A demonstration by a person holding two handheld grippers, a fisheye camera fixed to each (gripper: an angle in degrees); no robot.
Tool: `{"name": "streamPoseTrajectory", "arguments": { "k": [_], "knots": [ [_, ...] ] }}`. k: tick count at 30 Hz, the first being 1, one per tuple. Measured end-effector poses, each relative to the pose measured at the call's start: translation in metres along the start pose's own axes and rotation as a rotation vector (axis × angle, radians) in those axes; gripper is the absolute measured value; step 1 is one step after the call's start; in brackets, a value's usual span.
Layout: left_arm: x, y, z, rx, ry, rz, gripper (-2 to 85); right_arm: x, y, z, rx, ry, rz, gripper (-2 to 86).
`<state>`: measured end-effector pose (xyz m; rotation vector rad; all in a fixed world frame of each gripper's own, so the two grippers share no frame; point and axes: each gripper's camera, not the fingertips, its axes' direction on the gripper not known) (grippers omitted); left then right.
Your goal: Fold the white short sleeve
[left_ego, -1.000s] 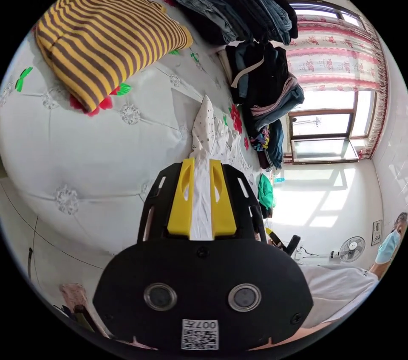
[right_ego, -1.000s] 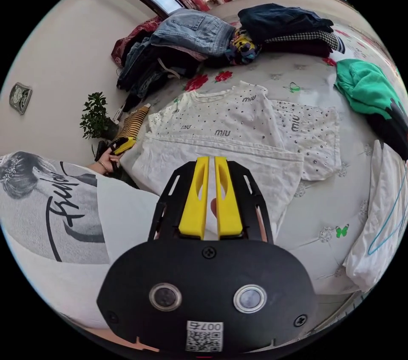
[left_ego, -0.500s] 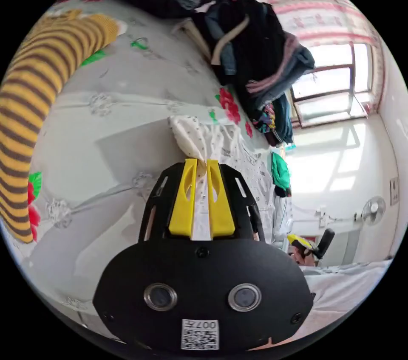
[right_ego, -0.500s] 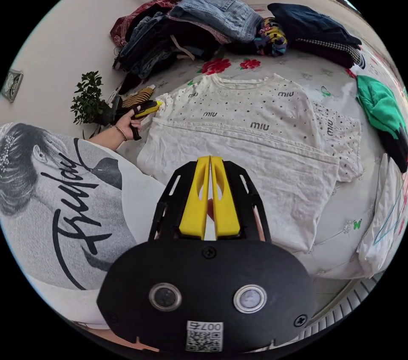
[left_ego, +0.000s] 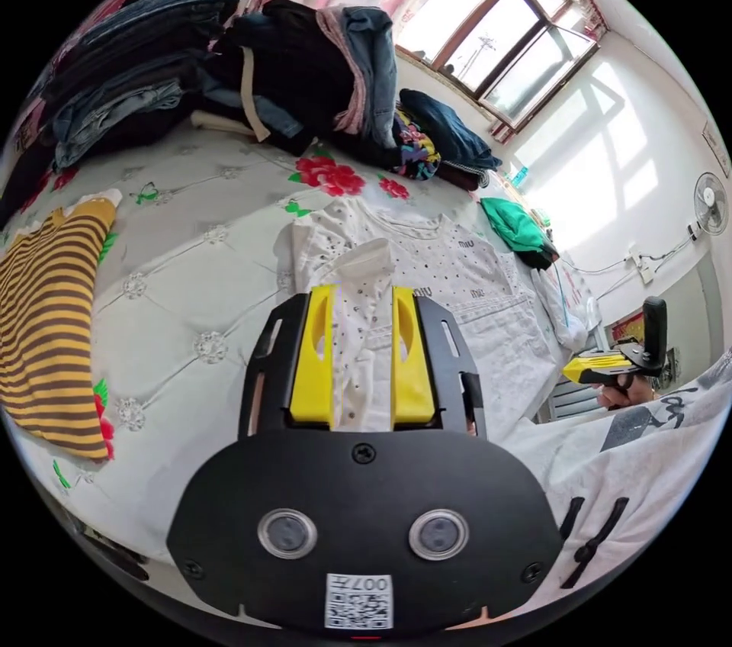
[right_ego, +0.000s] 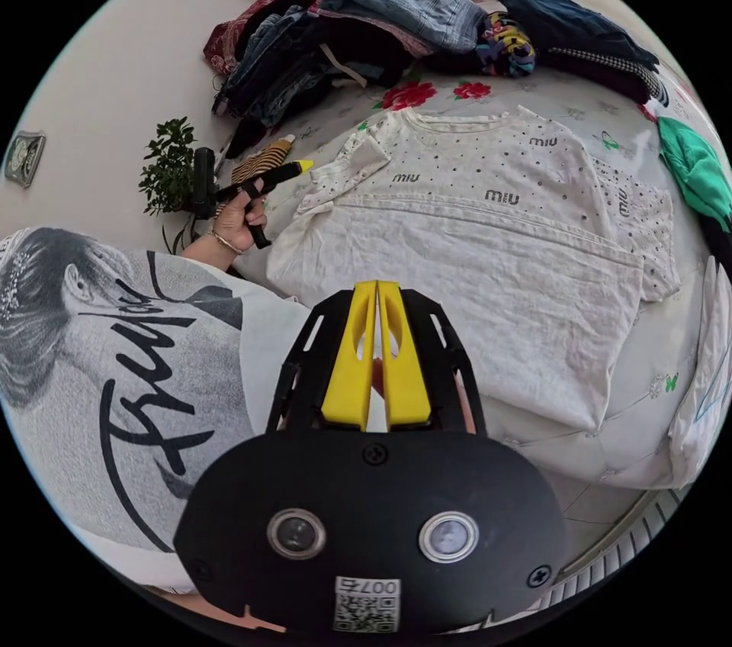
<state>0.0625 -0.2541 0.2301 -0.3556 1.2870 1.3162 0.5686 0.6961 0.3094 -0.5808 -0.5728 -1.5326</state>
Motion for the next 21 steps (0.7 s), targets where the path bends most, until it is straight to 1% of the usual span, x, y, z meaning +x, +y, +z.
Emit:
{"name": "streamPoseTrajectory", "arguments": {
  "k": [3,5,6,7,8,9,11,13,14,16,18,21],
  "knots": [
    [-0.021,-0.011,0.006,-0.025,0.041,-0.042,11.8,0.01,0.007,0.005,0.001,-0.024,0.02,-0.3],
    [-0.028,-0.017,0.02,-0.068,0.048,-0.062,10.3,0.014,0.011,0.005,0.014,-0.04,0.025,-0.3],
    [-0.031,-0.019,0.03,-0.114,0.033,-0.071,7.8,0.016,0.012,0.005,0.022,-0.047,0.029,-0.3],
    [-0.034,-0.02,0.036,-0.147,-0.002,-0.083,2.9,0.018,0.014,0.004,0.03,-0.049,0.031,-0.3],
    [-0.036,-0.02,0.036,-0.142,-0.03,-0.099,0.5,0.019,0.015,0.003,0.034,-0.048,0.032,-0.3],
    [-0.044,-0.019,0.027,-0.097,-0.057,-0.15,-0.1,0.021,0.017,0.001,0.04,-0.042,0.034,-0.3],
    [-0.067,-0.012,0.005,0.021,0.002,-0.281,-0.6,0.024,0.02,-0.002,0.053,-0.03,0.04,-0.3],
    [-0.107,0.008,-0.023,0.156,0.051,-0.472,-0.8,0.032,0.027,-0.005,0.071,-0.034,0.06,-0.3],
    [-0.117,0.013,-0.028,0.171,0.047,-0.509,-0.9,0.034,0.029,-0.005,0.073,-0.042,0.064,-0.3],
    [-0.155,0.036,-0.042,0.183,0.025,-0.646,-0.8,0.043,0.032,-0.001,0.067,-0.066,0.081,-0.3],
    [-0.175,0.049,-0.053,0.177,0.002,-0.716,-0.7,0.046,0.029,0.004,0.049,-0.083,0.084,-0.3],
    [-0.184,0.058,-0.076,0.189,-0.044,-0.712,0.7,0.04,0.019,0.008,0.049,-0.088,0.045,-0.3]
  ]
}}
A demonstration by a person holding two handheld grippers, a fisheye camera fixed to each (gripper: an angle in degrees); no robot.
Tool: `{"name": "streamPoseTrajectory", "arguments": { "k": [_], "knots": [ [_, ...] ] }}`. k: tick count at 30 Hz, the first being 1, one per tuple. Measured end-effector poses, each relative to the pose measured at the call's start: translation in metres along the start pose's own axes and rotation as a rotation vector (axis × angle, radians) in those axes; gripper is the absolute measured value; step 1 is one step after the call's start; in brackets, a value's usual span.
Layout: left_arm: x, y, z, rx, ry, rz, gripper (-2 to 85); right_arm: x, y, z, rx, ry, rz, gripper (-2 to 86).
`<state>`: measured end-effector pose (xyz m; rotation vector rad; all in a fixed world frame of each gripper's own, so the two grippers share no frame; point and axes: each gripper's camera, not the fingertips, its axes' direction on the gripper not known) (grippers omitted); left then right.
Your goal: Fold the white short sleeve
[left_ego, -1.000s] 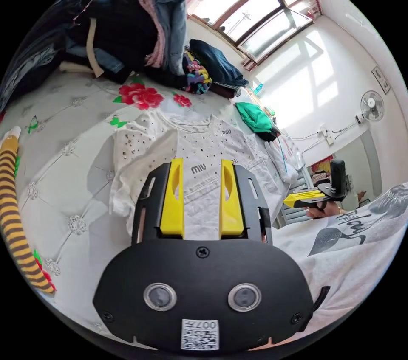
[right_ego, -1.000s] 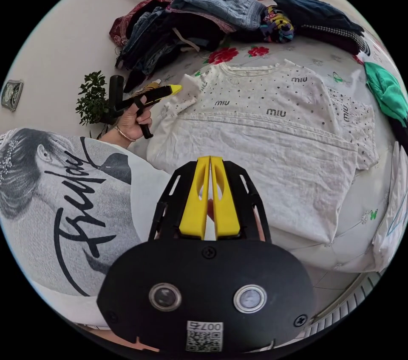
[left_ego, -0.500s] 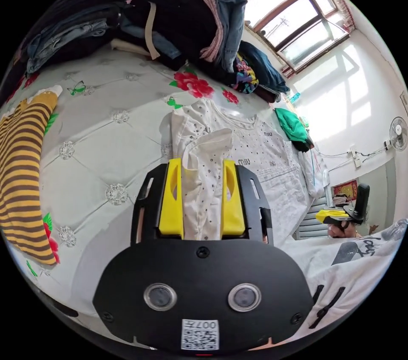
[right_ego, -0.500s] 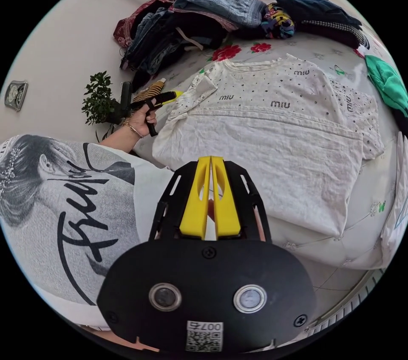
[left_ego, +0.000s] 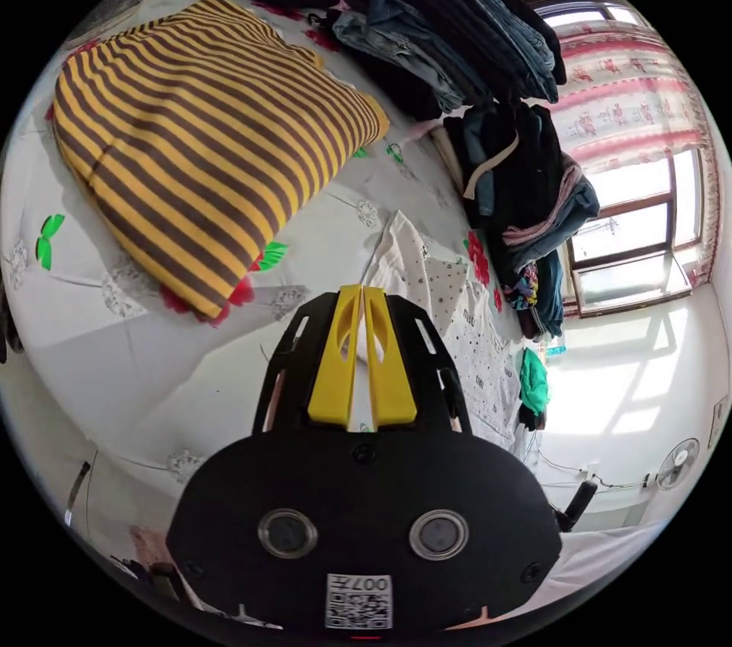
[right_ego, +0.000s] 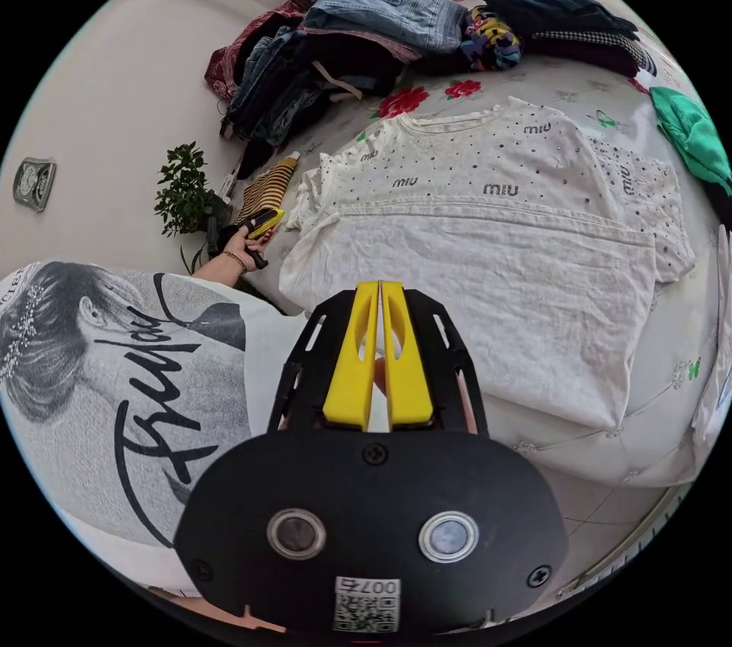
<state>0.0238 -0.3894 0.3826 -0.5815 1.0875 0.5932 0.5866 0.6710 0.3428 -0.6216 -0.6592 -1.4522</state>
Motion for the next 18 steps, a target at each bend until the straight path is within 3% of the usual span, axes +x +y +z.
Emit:
{"name": "streamPoseTrajectory", "arguments": {
  "k": [5,10,14,16,18],
  "knots": [
    [0.047,0.014,-0.013,-0.09,0.026,0.295,5.2,-0.008,-0.013,0.015,-0.049,0.024,-0.06,-0.2],
    [0.127,0.079,0.035,-0.343,-0.02,0.821,9.5,-0.008,-0.019,0.028,-0.098,-0.002,-0.066,-0.2],
    [0.139,0.093,0.059,-0.379,-0.098,0.913,7.5,-0.01,-0.021,0.028,-0.116,0.007,-0.082,-0.3],
    [0.127,0.079,0.065,-0.358,-0.244,0.811,1.8,-0.009,-0.02,0.024,-0.117,0.021,-0.08,-0.3],
    [0.106,0.06,0.054,-0.312,-0.232,0.677,0.0,-0.006,-0.02,0.019,-0.109,0.025,-0.066,-0.3]
  ]
}}
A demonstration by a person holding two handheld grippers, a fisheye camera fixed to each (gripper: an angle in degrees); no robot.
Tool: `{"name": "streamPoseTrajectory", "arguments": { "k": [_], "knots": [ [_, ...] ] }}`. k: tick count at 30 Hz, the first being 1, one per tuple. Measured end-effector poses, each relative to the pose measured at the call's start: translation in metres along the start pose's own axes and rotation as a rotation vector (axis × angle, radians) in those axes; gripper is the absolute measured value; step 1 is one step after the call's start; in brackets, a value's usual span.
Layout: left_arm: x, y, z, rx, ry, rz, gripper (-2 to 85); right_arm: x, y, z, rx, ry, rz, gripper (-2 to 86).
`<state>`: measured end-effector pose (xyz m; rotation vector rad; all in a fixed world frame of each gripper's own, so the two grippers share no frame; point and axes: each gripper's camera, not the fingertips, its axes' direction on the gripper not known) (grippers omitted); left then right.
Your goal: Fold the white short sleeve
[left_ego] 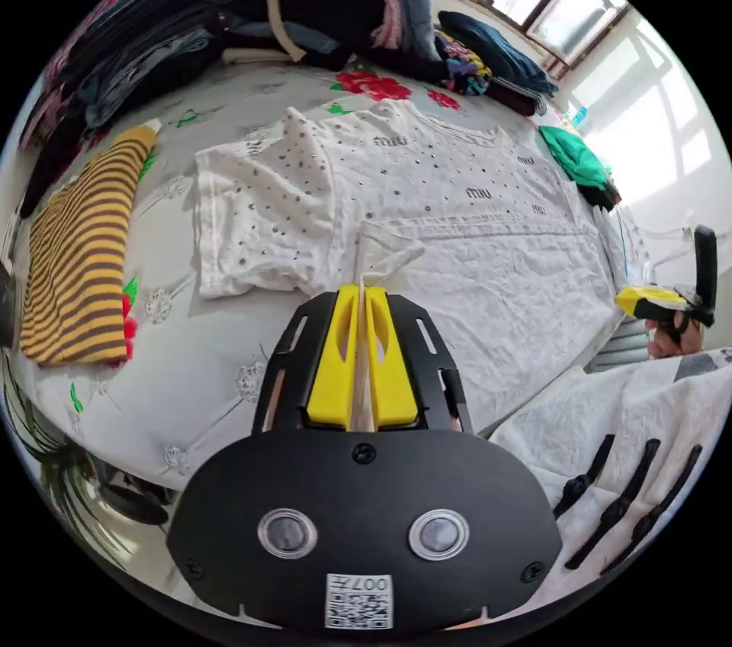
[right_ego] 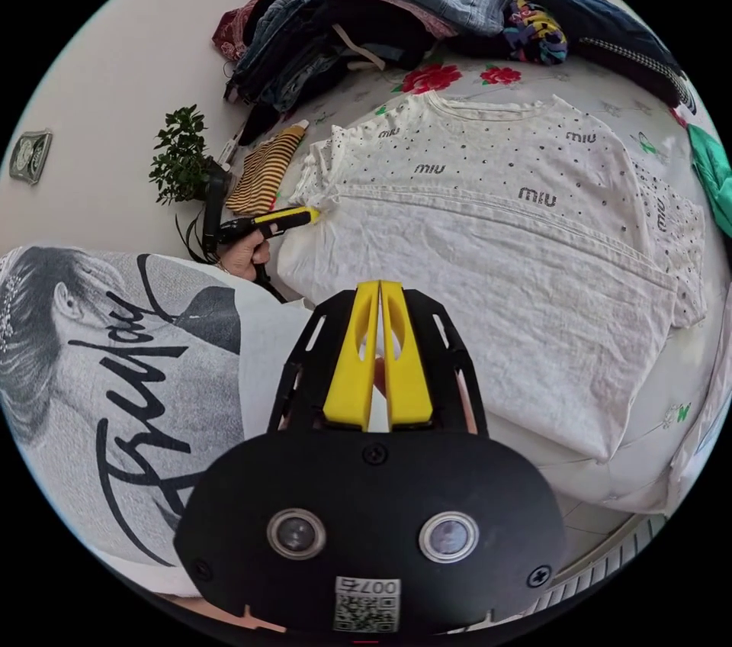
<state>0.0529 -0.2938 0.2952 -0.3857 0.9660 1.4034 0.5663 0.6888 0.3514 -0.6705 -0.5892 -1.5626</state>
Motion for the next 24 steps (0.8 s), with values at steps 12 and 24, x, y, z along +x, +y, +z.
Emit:
{"name": "streamPoseTrajectory", "arguments": {
  "k": [12,24],
  "knots": [
    [-0.181,0.073,-0.023,0.251,0.475,-0.777,7.7,0.015,-0.002,-0.012,0.004,-0.04,0.046,-0.3],
    [-0.202,0.043,0.026,0.313,0.59,-0.911,0.1,0.017,-0.005,-0.044,0.021,-0.011,0.032,-0.3]
  ]
}}
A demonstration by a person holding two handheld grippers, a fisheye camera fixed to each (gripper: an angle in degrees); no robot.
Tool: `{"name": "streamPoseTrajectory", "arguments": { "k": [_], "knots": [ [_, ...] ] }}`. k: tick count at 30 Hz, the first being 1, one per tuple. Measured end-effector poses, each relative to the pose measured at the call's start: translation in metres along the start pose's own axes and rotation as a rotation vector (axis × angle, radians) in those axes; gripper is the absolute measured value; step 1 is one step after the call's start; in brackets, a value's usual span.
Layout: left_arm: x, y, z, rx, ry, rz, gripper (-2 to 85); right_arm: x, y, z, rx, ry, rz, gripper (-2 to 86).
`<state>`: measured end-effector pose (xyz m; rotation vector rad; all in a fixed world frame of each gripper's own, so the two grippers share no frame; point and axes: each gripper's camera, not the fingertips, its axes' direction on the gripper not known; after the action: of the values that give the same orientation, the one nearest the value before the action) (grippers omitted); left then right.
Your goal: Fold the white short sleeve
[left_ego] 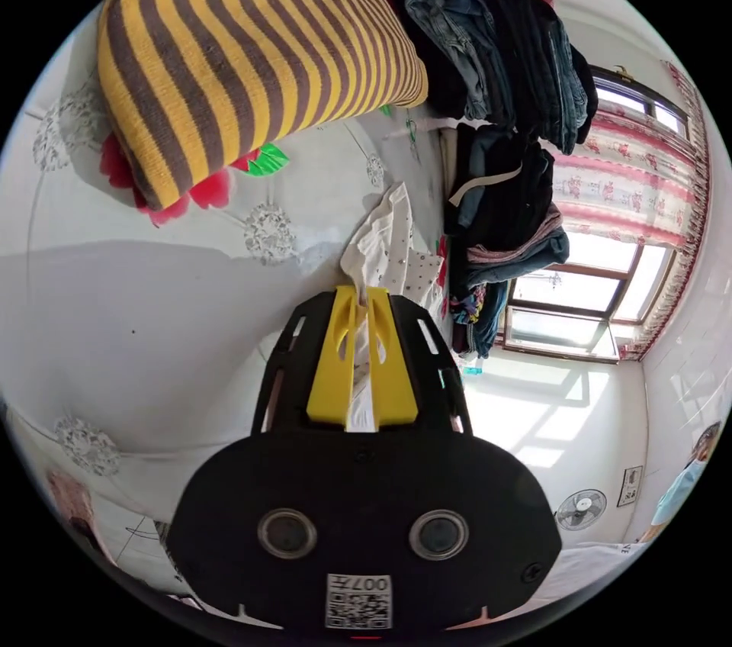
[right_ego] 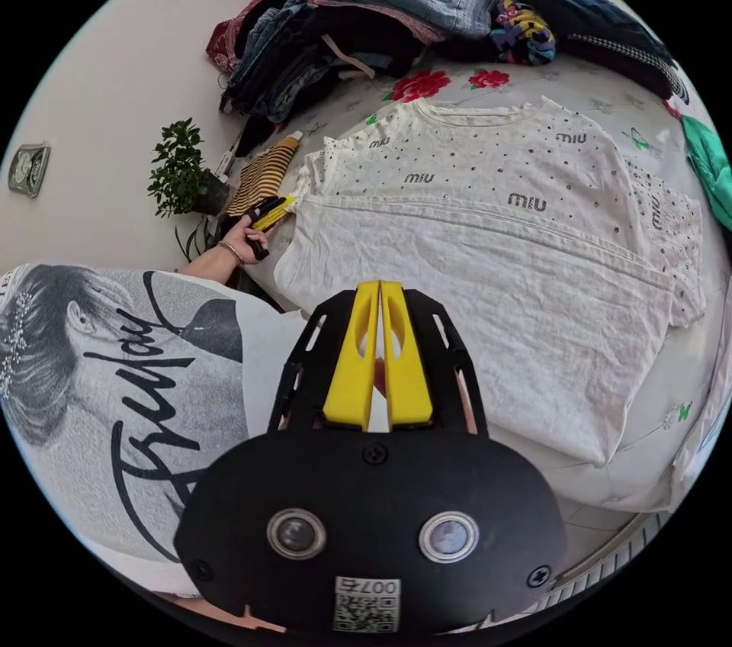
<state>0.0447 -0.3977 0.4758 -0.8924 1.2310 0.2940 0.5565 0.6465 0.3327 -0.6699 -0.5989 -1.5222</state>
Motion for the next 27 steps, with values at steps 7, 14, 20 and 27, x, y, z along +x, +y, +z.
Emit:
{"name": "streamPoseTrajectory", "arguments": {
  "k": [7,14,20,27],
  "knots": [
    [0.099,0.056,0.019,-0.005,0.016,0.578,-0.9,0.005,0.01,-0.03,0.027,0.06,0.026,-0.3],
    [0.117,0.163,0.173,-0.623,-0.37,1.157,-0.9,0.019,0.01,-0.043,0.032,-0.009,0.088,-0.2],
    [0.098,0.207,0.196,-0.572,-0.411,1.247,0.3,0.005,0.0,-0.055,0.026,0.034,0.016,0.6],
    [0.097,0.226,0.194,-0.537,-0.209,1.295,5.5,0.018,-0.008,-0.07,0.032,0.057,0.051,3.3]
  ]
}}
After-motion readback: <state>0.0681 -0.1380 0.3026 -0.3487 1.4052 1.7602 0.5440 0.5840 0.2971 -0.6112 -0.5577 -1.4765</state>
